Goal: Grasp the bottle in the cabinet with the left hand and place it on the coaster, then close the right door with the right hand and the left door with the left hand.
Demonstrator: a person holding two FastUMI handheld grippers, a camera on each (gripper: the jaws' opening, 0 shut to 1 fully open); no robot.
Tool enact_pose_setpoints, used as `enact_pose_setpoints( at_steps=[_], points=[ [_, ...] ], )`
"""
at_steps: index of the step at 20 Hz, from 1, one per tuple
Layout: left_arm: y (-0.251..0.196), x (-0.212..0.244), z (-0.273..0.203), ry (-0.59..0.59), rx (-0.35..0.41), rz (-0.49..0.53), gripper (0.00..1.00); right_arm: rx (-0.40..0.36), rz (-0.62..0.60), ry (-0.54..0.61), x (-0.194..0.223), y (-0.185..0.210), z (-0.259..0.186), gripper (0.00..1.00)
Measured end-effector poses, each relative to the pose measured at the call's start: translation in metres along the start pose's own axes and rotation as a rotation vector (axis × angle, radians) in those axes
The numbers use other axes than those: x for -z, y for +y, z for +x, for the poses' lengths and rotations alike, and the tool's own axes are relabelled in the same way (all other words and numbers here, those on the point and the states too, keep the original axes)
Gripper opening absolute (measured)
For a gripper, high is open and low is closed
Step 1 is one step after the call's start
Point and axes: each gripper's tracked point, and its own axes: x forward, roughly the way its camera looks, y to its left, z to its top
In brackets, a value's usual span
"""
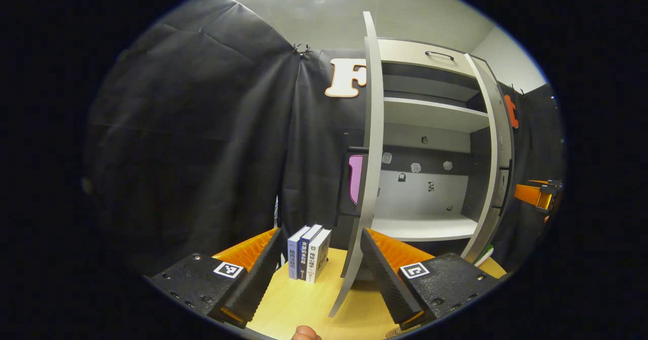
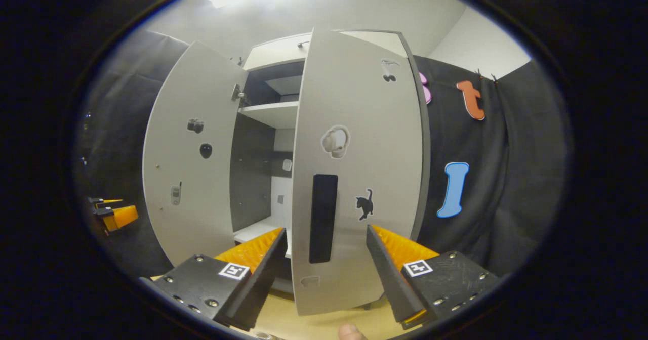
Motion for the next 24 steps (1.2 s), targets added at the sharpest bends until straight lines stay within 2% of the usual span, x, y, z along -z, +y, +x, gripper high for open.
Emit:
enact_pose_setpoints(
  at_steps=[1, 2, 6, 7, 9, 10, 11, 13, 14, 17, 18, 19, 24],
  points=[
    [0.0, 0.0, 0.003, -0.002, 0.001, 0.001, 0.93, 0.005, -0.001, -0.001, 0.0, -0.001, -0.001, 0.95],
    [0.0, -0.001, 0.005, -0.004, 0.004, 0.002, 0.93, 0.009, -0.001, -0.002, -0.001, -0.002, 0.0, 0.92],
    [0.003, -0.004, 0.013, -0.016, 0.006, 0.006, 0.93, 0.026, 0.004, -0.004, -0.001, -0.004, -0.001, 0.95],
    [0.004, -0.003, 0.015, -0.015, 0.009, 0.006, 0.96, 0.03, 0.004, -0.005, -0.001, -0.004, -0.001, 0.95],
    [0.006, -0.002, 0.017, -0.012, 0.011, 0.007, 0.96, 0.036, 0.005, -0.006, -0.001, -0.005, -0.002, 0.92],
    [0.007, -0.002, 0.018, -0.012, 0.011, 0.008, 0.93, 0.038, 0.004, -0.008, -0.001, -0.005, -0.002, 0.92],
    [0.008, -0.001, 0.019, -0.012, 0.011, 0.009, 0.96, 0.042, 0.002, -0.011, -0.002, -0.005, -0.002, 0.92],
    [0.01, 0.001, 0.023, -0.012, 0.005, 0.011, 0.96, 0.052, -0.002, -0.016, -0.002, -0.007, -0.004, 0.92],
    [0.011, 0.002, 0.025, -0.009, 0.005, 0.01, 0.93, 0.056, -0.002, -0.018, -0.002, -0.008, -0.004, 0.95],
    [0.009, 0.006, 0.029, 0.0, 0.014, 0.004, 0.96, 0.068, 0.001, -0.016, -0.001, -0.01, -0.006, 0.95],
    [0.009, 0.006, 0.03, 0.0, 0.013, 0.005, 0.93, 0.074, 0.001, -0.016, -0.001, -0.012, -0.008, 0.95],
    [0.008, 0.007, 0.032, 0.001, 0.015, 0.007, 0.96, 0.08, 0.0, -0.018, -0.001, -0.014, -0.009, 0.92],
    [0.007, 0.012, 0.039, 0.011, 0.014, 0.016, 0.97, 0.097, -0.002, -0.014, 0.001, -0.019, -0.011, 0.95]
  ],
)
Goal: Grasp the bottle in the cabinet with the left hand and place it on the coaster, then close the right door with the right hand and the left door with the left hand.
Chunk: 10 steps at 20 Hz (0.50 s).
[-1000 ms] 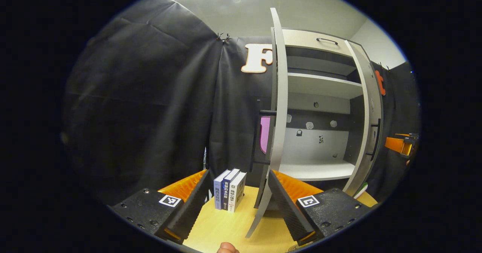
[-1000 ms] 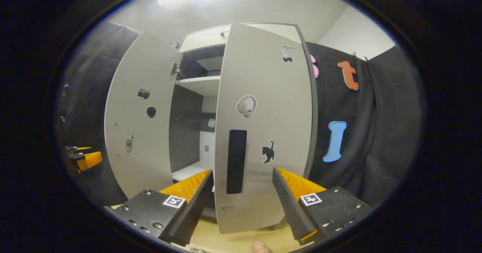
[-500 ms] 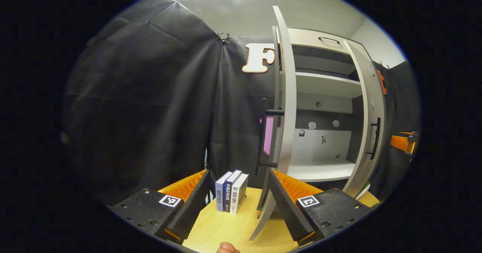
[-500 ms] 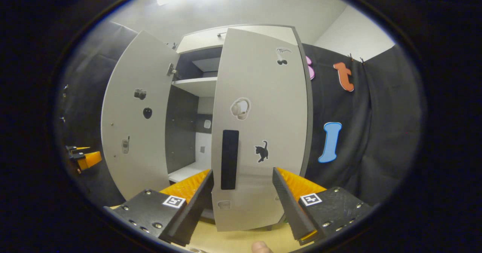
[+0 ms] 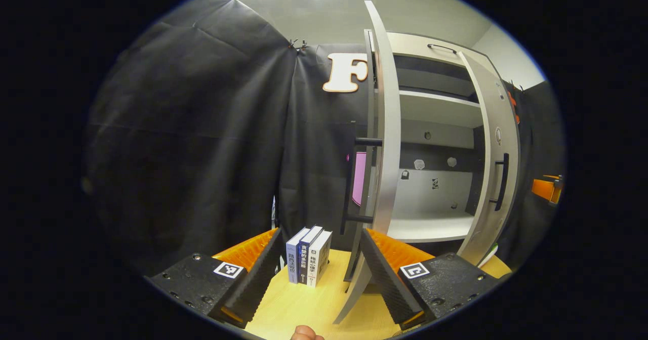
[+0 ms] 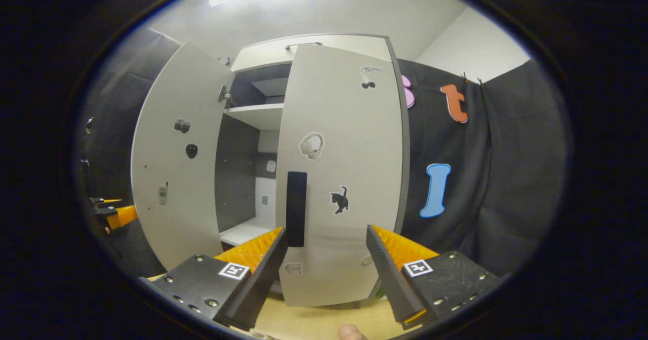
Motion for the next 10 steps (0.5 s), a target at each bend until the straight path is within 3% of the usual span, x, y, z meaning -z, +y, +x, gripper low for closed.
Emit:
enact_pose_setpoints(
  at_steps=[1, 6, 7, 10],
  points=[
    [0.0004, 0.0007, 0.0012, 0.002, -0.004, 0.002, 0.93, 0.002, 0.0, 0.0, 0.0001, 0.0002, -0.0005, 0.95],
    [0.0005, 0.0016, 0.0034, 0.007, 0.007, -0.005, 0.96, 0.007, 0.003, -0.004, 0.0013, -0.0024, 0.0005, 0.95],
    [-0.0003, 0.0017, 0.0031, 0.007, 0.013, -0.005, 0.92, 0.007, 0.008, -0.006, 0.0012, -0.0027, 0.0008, 0.92],
    [-0.002, 0.0008, 0.0035, 0.006, 0.022, 0.007, 0.96, 0.003, 0.016, -0.006, 0.0018, -0.0029, 0.0026, 0.95]
  ],
)
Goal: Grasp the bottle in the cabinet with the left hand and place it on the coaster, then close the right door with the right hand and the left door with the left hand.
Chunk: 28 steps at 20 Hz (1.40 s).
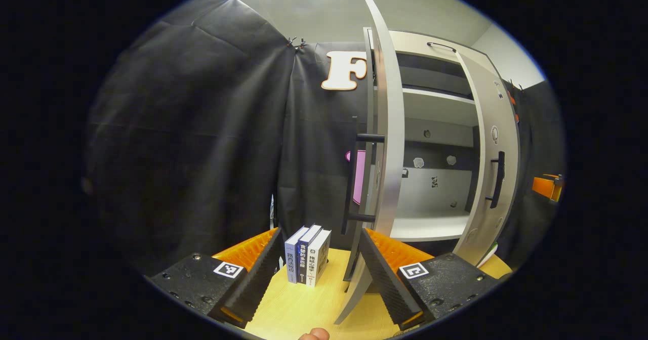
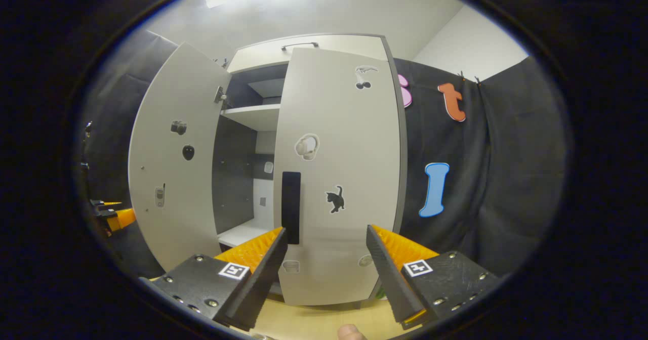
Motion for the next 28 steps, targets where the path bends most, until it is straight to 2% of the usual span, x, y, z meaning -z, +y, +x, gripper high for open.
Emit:
enact_pose_setpoints(
  at_steps=[2, 3, 4, 5, 7, 9, 10, 11, 12, 13, 15, 16, 18, 19, 21, 23, 24, 27, 28],
  points=[
    [0.0, 0.001, 0.0, 0.0, 0.001, 0.013, 0.92, -0.004, 0.002, 0.002, 0.001, 0.0, 0.001, 0.95],
    [-0.001, 0.0, 0.0, -0.001, 0.002, 0.016, 0.92, -0.006, 0.003, 0.001, 0.001, 0.0, 0.0, 0.95],
    [-0.001, 0.0, 0.0, -0.001, 0.003, 0.016, 0.96, -0.009, 0.004, 0.001, 0.0, 0.0, 0.001, 0.92],
    [-0.001, 0.001, 0.0, -0.002, 0.004, 0.011, 0.96, -0.011, 0.004, 0.001, 0.001, 0.001, 0.002, 0.95],
    [-0.002, 0.002, 0.0, -0.002, 0.009, -0.006, 0.96, -0.015, 0.005, 0.005, 0.002, 0.001, 0.004, 0.95],
    [-0.003, 0.002, 0.0, 0.0, 0.012, -0.023, 0.92, -0.02, 0.01, 0.003, 0.001, 0.003, 0.007, 0.95],
    [-0.003, 0.001, 0.0, 0.001, 0.013, -0.028, 0.96, -0.023, 0.013, 0.002, 0.001, 0.003, 0.006, 0.95],
    [-0.003, 0.002, 0.0, 0.002, 0.014, -0.032, 0.96, -0.025, 0.015, 0.001, 0.0, 0.003, 0.007, 0.95],
    [-0.004, 0.003, 0.0, 0.003, 0.018, -0.036, 0.92, -0.027, 0.017, 0.001, 0.001, 0.003, 0.008, 0.95],
    [-0.005, 0.003, -0.001, 0.003, 0.025, -0.04, 0.92, -0.028, 0.018, 0.002, 0.001, 0.003, 0.008, 0.95],
    [-0.011, 0.004, -0.001, 0.006, 0.038, -0.05, 0.96, -0.032, 0.022, 0.002, 0.0, 0.004, 0.009, 0.95],
    [-0.014, 0.004, -0.002, 0.008, 0.045, -0.055, 0.92, -0.033, 0.025, 0.0, 0.0, 0.004, 0.008, 0.95],
    [-0.018, 0.004, -0.003, 0.008, 0.052, -0.059, 0.92, -0.034, 0.028, -0.002, -0.001, 0.003, 0.007, 0.95],
    [-0.021, 0.005, -0.004, 0.009, 0.057, -0.058, 0.96, -0.034, 0.029, -0.002, -0.001, 0.003, 0.007, 0.95],
    [-0.028, 0.005, -0.004, 0.011, 0.077, -0.061, 0.92, -0.032, 0.029, -0.002, -0.001, 0.002, 0.005, 0.95],
    [-0.037, 0.006, -0.003, 0.017, 0.104, -0.064, 0.96, -0.03, 0.028, -0.002, -0.002, 0.0, 0.005, 0.95],
    [-0.042, 0.006, -0.004, 0.018, 0.116, -0.066, 0.92, -0.028, 0.028, -0.003, -0.003, -0.001, 0.003, 0.95],
    [-0.06, 0.008, -0.004, 0.02, 0.158, -0.063, 0.92, -0.019, 0.025, -0.004, -0.003, -0.005, -0.002, 0.95],
    [-0.066, 0.008, -0.004, 0.021, 0.173, -0.063, 0.96, -0.014, 0.024, -0.004, -0.004, -0.007, -0.004, 0.95]
  ],
)
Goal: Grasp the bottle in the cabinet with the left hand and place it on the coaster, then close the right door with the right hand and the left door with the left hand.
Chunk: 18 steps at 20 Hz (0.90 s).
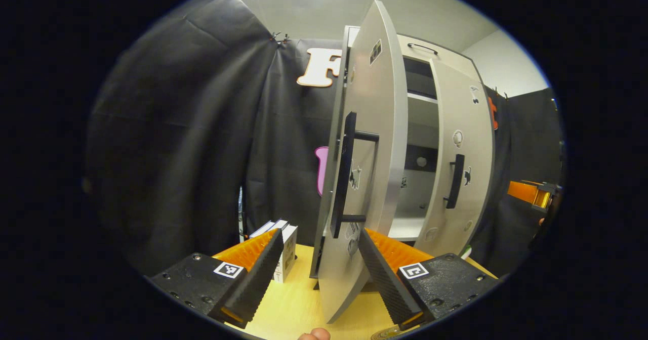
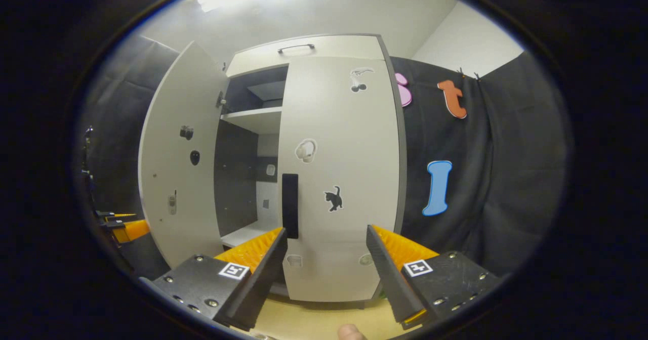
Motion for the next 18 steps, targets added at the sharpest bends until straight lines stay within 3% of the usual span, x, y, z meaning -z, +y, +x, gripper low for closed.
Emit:
enact_pose_setpoints(
  at_steps=[8, 9, 18],
  points=[
    [-0.043, 0.006, 0.014, 0.013, 0.101, 0.02, 0.96, 0.044, -0.009, -0.002, -0.001, -0.016, -0.017, 0.92],
    [-0.05, 0.007, 0.015, 0.015, 0.115, 0.017, 0.92, 0.05, -0.009, -0.002, -0.001, -0.018, -0.019, 0.95],
    [-0.113, 0.012, 0.029, 0.026, 0.247, 0.037, 0.96, 0.083, -0.013, -0.006, -0.004, -0.031, -0.029, 0.95]
  ],
)
